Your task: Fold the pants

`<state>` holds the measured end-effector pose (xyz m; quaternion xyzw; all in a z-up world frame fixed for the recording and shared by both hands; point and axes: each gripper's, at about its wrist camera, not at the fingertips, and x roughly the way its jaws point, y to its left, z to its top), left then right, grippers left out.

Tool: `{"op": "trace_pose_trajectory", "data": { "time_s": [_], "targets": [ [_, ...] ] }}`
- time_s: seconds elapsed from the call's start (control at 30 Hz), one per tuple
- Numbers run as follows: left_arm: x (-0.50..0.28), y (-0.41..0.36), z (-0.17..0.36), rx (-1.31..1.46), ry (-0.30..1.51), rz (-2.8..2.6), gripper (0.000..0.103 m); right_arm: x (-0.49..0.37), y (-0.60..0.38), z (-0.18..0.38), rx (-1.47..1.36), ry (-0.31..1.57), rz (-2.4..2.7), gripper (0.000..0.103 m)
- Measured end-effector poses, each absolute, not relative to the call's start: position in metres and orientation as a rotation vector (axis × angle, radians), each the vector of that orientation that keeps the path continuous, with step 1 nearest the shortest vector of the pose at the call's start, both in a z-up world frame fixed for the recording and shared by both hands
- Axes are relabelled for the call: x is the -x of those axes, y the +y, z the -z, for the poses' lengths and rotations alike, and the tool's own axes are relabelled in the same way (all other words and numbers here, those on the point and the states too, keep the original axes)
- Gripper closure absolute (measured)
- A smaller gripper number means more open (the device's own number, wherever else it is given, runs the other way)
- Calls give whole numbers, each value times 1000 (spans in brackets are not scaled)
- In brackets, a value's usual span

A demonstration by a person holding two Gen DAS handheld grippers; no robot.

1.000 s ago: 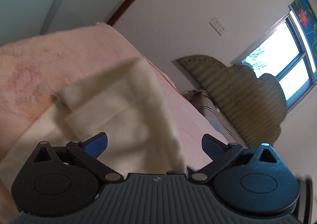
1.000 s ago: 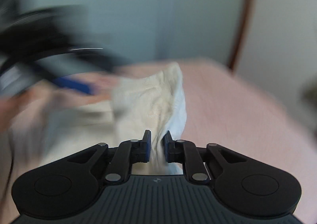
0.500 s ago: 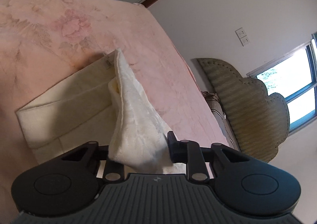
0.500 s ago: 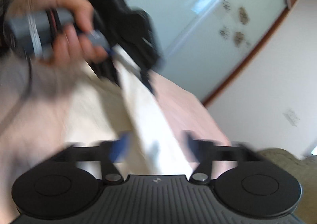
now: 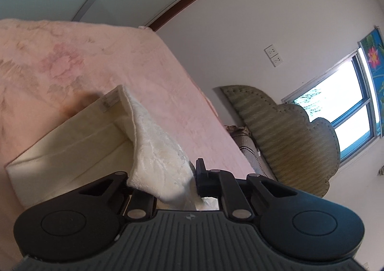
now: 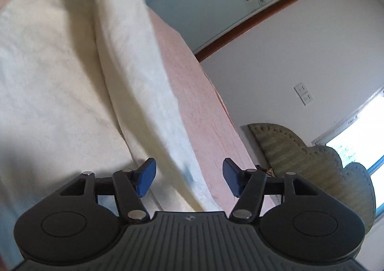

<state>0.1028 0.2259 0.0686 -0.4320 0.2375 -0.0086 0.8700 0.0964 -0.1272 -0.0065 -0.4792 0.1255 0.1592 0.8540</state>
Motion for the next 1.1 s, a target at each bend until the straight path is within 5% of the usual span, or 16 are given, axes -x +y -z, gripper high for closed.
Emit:
{"op": "trace_pose_trajectory", "data": {
  "time_s": [0.1, 0.13, 0.17, 0.33, 0.53, 1.1],
  "targets": [
    [-107, 224, -73, 884, 495, 18, 90, -107, -125, 17, 1047, 273, -314, 75],
    [-108, 225, -74, 875, 497, 18, 90, -112, -123, 17, 1046, 286, -313, 95],
    [-108, 227, -76, 861, 496, 20, 90, -114, -122, 17, 1040, 297, -315, 97],
    [-105, 249, -81, 776, 519, 66, 90, -85, -123, -3, 1066, 259, -338, 98],
    [-96, 259, -36, 646, 755, -13, 90, -1, -116, -5, 1090, 310, -502, 99],
    [-69, 241, -42, 454, 689, -126, 81, 19, -102, 17, 1039, 422, -525, 99]
  ]
}}
